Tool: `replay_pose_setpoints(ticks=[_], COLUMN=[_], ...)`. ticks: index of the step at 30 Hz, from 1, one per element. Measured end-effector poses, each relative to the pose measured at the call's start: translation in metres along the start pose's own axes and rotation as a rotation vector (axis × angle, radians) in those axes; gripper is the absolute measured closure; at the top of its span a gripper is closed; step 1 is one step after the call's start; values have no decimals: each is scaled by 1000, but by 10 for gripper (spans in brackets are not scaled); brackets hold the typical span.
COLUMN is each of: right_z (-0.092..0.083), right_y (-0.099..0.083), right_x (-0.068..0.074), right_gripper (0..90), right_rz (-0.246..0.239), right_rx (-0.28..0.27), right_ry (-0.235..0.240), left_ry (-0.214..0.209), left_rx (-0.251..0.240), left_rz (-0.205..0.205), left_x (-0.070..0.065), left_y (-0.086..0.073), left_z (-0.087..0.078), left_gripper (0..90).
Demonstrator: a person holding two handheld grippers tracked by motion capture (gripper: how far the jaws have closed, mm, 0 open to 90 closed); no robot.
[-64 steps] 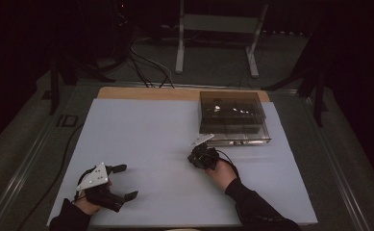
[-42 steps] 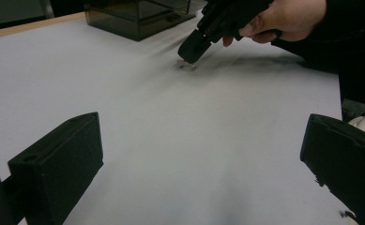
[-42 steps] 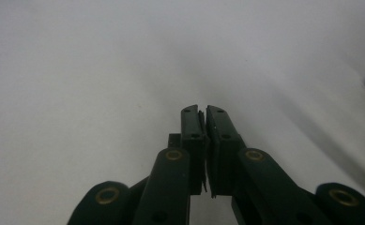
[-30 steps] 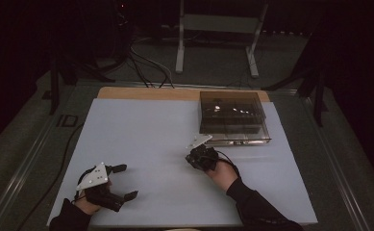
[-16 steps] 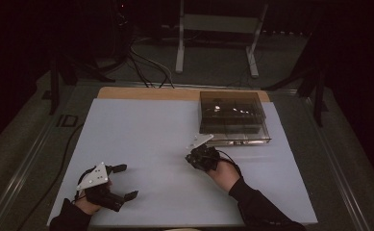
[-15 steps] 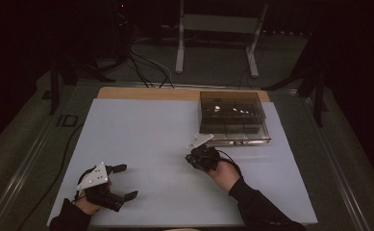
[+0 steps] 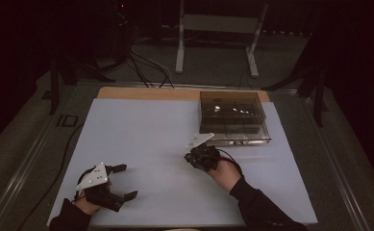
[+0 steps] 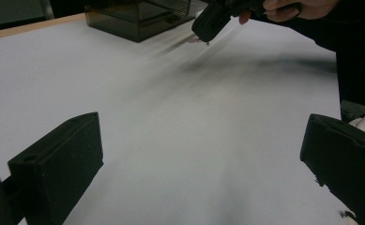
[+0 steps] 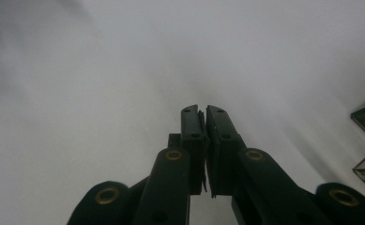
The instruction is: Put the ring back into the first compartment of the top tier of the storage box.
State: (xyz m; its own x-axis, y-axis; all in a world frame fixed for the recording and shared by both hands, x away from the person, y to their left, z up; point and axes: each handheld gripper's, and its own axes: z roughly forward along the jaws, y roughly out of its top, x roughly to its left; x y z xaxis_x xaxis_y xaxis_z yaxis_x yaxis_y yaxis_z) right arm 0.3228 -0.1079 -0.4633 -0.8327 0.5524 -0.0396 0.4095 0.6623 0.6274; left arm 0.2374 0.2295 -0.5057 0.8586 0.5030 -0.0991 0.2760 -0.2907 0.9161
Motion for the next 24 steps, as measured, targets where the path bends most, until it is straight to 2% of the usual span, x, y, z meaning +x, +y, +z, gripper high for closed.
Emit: replay_pose_setpoints(ticks=[24], right_z=[-21], right_y=[10], right_x=[0], right_gripper=[869], right_rz=[-12], right_rx=[-32], right_ry=[-8], left_ry=[0], left_rx=[1], left_rz=[3], left_x=[0], left_y=[0], left_z=[0], left_gripper=[11])
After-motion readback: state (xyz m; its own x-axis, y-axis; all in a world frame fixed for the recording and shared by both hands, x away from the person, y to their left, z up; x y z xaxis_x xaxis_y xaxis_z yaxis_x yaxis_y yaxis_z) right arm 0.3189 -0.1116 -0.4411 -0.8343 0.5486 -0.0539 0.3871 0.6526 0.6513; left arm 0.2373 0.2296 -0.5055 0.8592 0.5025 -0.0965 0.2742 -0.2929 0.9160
